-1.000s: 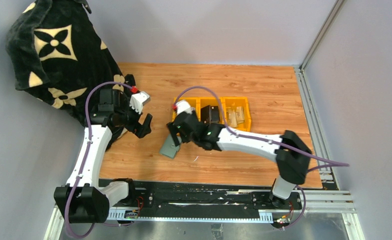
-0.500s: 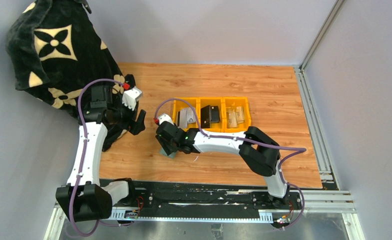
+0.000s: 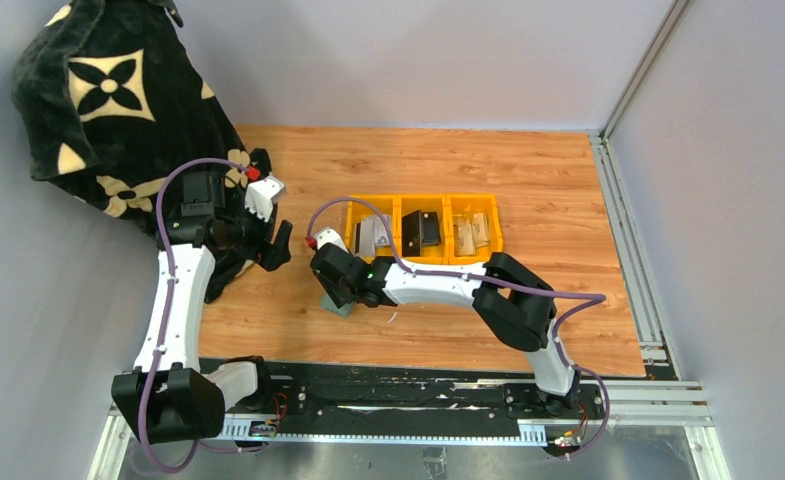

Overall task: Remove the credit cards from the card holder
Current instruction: Open the card holder at the center of the board.

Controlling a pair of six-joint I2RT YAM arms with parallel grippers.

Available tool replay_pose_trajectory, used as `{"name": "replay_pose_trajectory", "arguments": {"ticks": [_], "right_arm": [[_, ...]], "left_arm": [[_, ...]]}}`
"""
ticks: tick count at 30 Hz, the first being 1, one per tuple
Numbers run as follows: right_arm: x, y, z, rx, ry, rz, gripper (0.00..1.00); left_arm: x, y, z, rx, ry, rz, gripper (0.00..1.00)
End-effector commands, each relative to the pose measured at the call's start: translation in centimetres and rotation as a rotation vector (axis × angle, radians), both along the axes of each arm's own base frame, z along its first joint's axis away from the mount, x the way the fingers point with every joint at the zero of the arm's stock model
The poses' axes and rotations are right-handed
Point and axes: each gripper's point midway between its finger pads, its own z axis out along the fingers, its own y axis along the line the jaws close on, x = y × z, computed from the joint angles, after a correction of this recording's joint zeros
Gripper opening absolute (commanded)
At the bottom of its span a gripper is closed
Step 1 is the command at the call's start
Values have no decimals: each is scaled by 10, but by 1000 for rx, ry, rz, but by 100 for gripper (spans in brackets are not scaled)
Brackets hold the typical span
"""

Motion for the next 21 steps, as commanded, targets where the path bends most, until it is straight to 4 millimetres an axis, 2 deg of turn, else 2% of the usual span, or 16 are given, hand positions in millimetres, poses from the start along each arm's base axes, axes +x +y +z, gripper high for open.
{"name": "replay_pose_trajectory", "arguments": {"ticks": [1, 4, 12, 16, 18, 21], "right_arm": [[-7, -17, -28, -85, 17, -18, 48], [-7, -22, -33, -92, 20, -30, 44], [-8, -28, -38, -95, 20, -44, 17], [-7, -22, -22, -45, -2, -34, 4], [-7, -14, -5, 8, -12, -15, 0], [-9, 0, 28, 107, -30, 28, 0]], "left_arm": [[-1, 1, 5, 5, -11, -6, 100], [0, 2, 5, 8, -12, -2, 100], [0, 3, 11, -1, -18, 14, 100], [-3, 0, 15, -23, -23, 10, 100], [-4, -3, 17, -34, -29, 5, 100], [-8, -6, 13, -51, -19, -1, 100]]}}
